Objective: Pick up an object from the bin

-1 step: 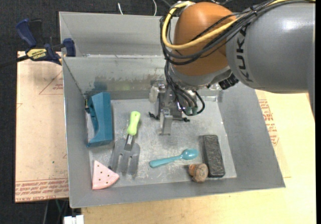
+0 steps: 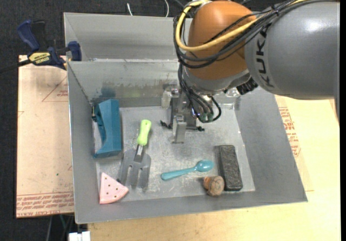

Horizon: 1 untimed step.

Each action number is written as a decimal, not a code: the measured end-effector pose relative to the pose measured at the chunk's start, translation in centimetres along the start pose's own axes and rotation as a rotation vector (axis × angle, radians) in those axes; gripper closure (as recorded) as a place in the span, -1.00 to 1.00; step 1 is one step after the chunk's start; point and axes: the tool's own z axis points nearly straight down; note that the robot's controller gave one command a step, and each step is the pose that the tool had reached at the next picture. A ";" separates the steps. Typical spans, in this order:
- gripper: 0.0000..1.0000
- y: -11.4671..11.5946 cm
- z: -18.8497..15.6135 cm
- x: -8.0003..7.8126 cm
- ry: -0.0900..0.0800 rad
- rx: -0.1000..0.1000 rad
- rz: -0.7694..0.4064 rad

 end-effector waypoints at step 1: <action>-1.00 -4.8 -3.2 -0.7 0.001 -0.001 0.027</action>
Offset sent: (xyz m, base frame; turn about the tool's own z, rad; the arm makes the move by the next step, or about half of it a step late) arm 0.0263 -0.0429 0.0945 0.1011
